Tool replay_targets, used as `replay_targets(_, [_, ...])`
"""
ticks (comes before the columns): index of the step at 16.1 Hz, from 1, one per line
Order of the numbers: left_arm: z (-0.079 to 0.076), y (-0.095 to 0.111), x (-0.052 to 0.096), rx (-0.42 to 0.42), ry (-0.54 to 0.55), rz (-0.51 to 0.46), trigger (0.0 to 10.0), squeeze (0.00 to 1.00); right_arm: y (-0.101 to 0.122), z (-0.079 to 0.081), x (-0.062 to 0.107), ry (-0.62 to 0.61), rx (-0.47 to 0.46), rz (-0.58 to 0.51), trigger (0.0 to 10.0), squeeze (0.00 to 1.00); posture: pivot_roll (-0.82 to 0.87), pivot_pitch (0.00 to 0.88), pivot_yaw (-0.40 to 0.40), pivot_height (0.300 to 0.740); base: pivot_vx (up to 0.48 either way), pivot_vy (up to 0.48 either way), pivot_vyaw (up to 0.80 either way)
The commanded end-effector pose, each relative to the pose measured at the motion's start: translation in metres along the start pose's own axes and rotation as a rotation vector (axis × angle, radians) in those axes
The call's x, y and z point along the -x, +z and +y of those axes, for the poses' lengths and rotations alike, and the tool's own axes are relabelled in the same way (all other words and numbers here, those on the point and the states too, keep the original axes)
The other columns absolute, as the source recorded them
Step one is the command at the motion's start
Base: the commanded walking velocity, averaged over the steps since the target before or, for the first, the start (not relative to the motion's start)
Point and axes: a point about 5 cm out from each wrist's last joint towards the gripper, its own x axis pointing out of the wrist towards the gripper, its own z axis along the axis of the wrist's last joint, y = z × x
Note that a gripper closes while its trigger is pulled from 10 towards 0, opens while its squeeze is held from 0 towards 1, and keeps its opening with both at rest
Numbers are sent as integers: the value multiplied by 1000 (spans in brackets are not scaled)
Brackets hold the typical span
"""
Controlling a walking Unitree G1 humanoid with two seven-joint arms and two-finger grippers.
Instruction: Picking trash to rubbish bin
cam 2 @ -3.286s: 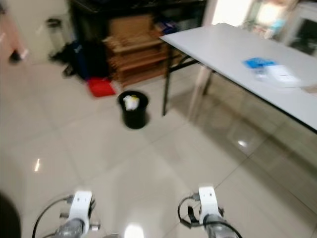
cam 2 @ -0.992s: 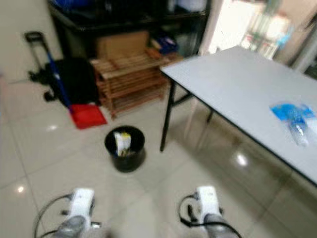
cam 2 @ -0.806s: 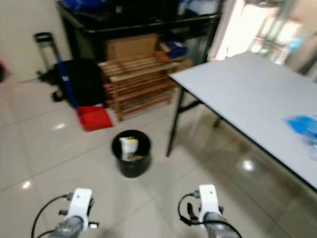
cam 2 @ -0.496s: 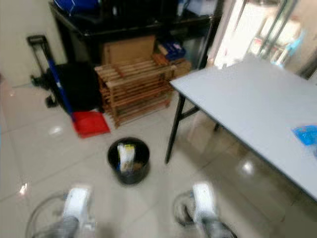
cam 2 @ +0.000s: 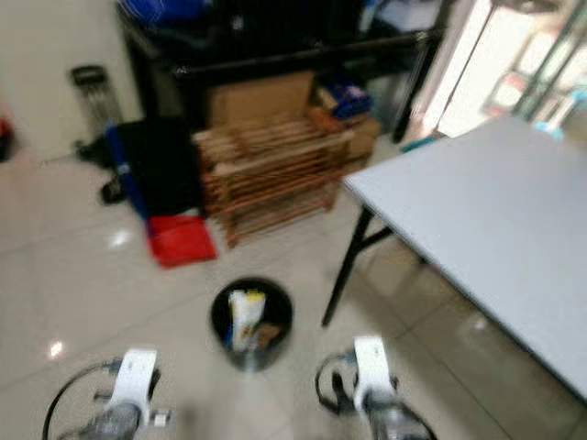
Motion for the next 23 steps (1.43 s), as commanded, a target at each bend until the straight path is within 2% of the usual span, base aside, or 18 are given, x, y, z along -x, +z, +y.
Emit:
replay_targets(1, [-2, -3, 1, 4, -6, 8, 10000, 0, 4, -2, -1, -13, -1, -6, 10000, 0, 22, 33, -90, 740, 461, 0, 0])
replay_targets(5, [-2, -4, 1, 3, -8, 11, 10000, 0, 4, -2, -1, -9, -14, -6, 10000, 0, 20, 35, -88, 740, 459, 0, 0])
replay_targets(8, [-2, -3, 1, 3, -10, 9, 10000, 0, 5, -1, -1, -1, -13, -11, 10000, 0, 21, 36, -91, 740, 461, 0, -800])
replay_targets(17, [-3, -1, 1, 5, -14, -5, 10000, 0, 5, -2, -1, -5, -24, -19, 10000, 0, 21, 37, -91, 740, 459, 0, 0])
replay_targets(23, [-6, 2, 0, 21, -31, -28, 10000, 0, 5, -1, -1, 9, -30, -12, 10000, 0, 20, 37, -88, 740, 50, 0, 0])
